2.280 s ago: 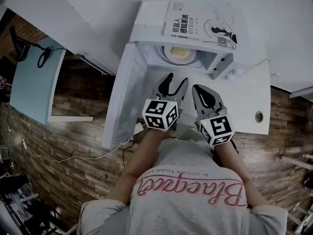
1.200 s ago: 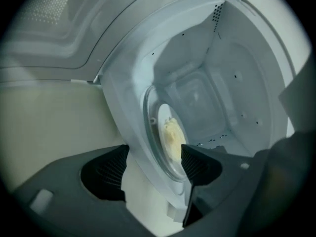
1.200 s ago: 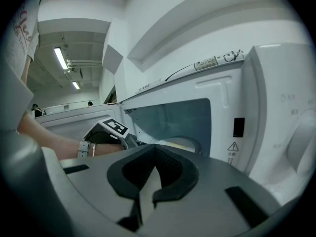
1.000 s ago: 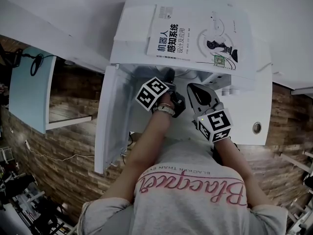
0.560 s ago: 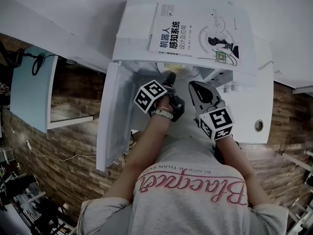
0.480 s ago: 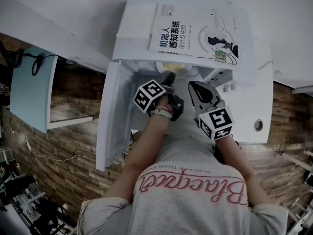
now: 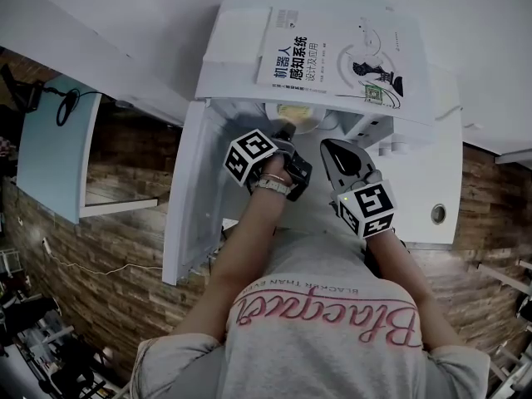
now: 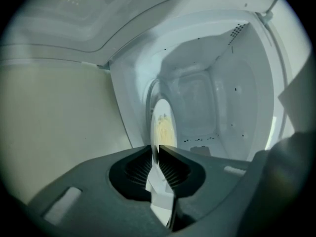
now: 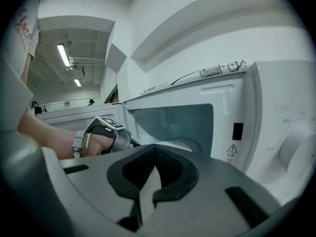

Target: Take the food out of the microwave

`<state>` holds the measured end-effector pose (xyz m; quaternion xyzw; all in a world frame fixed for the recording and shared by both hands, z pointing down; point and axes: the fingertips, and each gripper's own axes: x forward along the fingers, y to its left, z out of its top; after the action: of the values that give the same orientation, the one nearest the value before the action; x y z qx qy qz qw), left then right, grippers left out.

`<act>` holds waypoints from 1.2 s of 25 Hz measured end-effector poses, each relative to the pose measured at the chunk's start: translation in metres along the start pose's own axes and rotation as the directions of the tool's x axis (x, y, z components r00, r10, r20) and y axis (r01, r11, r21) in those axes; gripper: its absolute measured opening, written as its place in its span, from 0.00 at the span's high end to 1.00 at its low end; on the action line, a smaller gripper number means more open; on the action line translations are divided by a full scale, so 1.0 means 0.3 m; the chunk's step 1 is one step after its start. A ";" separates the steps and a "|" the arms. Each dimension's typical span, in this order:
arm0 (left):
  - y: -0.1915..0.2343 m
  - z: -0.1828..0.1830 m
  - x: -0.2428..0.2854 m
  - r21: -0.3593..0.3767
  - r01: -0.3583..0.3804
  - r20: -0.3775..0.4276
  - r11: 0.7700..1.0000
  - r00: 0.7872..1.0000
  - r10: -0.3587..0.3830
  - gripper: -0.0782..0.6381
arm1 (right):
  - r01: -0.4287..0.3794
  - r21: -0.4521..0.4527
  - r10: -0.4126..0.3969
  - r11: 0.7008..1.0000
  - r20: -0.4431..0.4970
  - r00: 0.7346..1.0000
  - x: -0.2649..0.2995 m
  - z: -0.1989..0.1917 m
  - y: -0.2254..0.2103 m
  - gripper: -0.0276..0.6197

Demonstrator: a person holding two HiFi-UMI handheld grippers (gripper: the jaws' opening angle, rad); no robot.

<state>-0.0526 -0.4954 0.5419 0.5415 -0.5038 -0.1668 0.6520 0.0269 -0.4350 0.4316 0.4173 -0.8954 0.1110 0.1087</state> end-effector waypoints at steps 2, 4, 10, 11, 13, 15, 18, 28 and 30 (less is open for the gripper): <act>-0.003 0.004 -0.006 -0.011 0.015 0.006 1.000 1.000 -0.015 0.83 | 0.000 -0.005 0.000 1.000 0.001 1.000 -0.004 0.001 0.000 0.94; -0.013 0.002 -0.018 -0.012 0.040 0.011 0.999 0.999 -0.040 0.85 | 0.000 -0.007 0.000 1.000 0.003 1.000 -0.009 0.002 -0.001 0.94; -0.041 -0.029 -0.048 -0.006 0.132 0.021 0.991 0.991 -0.132 0.86 | -0.010 -0.013 0.010 1.000 0.004 1.000 -0.024 0.002 0.020 0.94; -0.042 -0.035 -0.053 -0.007 0.143 0.021 0.990 0.990 -0.143 0.86 | -0.013 -0.017 0.013 1.000 0.004 1.000 -0.026 0.002 0.027 0.94; -0.043 -0.048 -0.066 -0.004 0.159 0.022 0.987 0.987 -0.159 0.86 | -0.018 -0.023 0.018 1.000 0.005 1.000 -0.032 0.000 0.039 0.94; -0.042 -0.060 -0.081 0.001 0.172 0.025 0.985 0.985 -0.172 0.87 | -0.018 -0.026 0.018 0.999 0.007 1.000 -0.041 -0.002 0.048 0.94; -0.043 -0.077 -0.106 0.001 0.196 0.030 0.981 0.980 -0.196 0.87 | -0.009 -0.023 0.010 1.000 0.014 1.000 -0.061 -0.002 0.060 0.94; -0.040 -0.147 -0.197 0.019 0.258 0.031 0.966 0.966 -0.258 0.87 | 0.081 0.018 -0.082 0.997 0.052 0.995 -0.157 -0.024 0.076 0.94; -0.038 -0.162 -0.221 0.020 0.271 0.032 0.962 0.962 -0.272 0.87 | 0.107 0.048 -0.110 0.993 0.060 0.992 -0.179 -0.030 0.076 0.94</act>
<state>-0.0371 -0.4227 0.5050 0.6075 -0.4372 -0.2601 0.6100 0.0440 -0.3793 0.4222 0.4709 -0.8717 0.1119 0.0771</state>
